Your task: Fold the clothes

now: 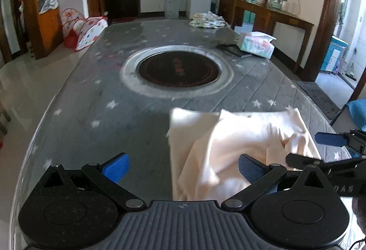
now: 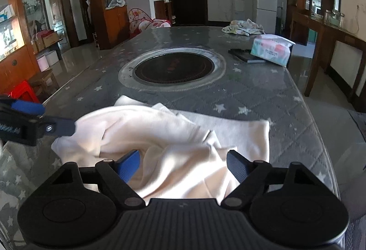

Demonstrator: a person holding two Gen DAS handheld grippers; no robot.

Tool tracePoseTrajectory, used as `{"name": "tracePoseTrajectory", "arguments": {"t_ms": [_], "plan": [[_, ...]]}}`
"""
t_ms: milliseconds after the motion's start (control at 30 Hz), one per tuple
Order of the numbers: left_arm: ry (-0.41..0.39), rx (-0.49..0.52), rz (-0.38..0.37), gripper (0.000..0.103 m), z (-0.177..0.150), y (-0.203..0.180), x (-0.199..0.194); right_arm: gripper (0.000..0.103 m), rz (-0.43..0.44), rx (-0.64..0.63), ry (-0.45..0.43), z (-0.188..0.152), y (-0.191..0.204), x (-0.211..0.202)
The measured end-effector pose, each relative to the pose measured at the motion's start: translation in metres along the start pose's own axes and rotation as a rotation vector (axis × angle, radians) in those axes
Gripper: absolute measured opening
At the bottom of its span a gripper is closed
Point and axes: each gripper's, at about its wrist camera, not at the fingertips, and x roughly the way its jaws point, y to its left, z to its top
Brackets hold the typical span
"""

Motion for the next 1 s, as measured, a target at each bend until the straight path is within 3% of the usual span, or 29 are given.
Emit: {"name": "tracePoseTrajectory", "arguments": {"t_ms": [167,267,367,400,467,567,767,1000], "plan": [[0.04,0.024,-0.038,0.101,0.003,-0.004,0.025,0.076,0.007,-0.037,0.035,0.005,0.001,0.021],[0.064,0.039,-0.061,0.091,0.005,-0.006,0.04,0.065,0.014,-0.044,0.045,0.003,0.001,0.024],[0.088,0.053,-0.084,0.067,0.007,-0.008,0.055,0.048,0.02,-0.045,0.046,0.001,0.0,0.022],[0.097,0.058,-0.091,0.052,0.008,-0.008,0.06,0.038,0.022,-0.046,0.046,0.0,0.0,0.022],[0.113,0.068,-0.107,0.028,0.009,-0.01,0.07,0.029,0.026,-0.047,0.046,-0.001,-0.001,0.021],[0.098,0.07,-0.117,0.012,0.008,-0.008,0.067,0.02,0.032,-0.048,0.047,-0.003,-0.002,0.019],[0.022,0.063,-0.095,0.005,0.013,0.0,0.042,0.016,0.037,-0.049,-0.014,0.005,0.001,0.003],[-0.085,-0.023,-0.068,0.004,0.038,0.027,0.013,0.015,0.039,-0.026,-0.126,0.038,-0.004,-0.021]]}}
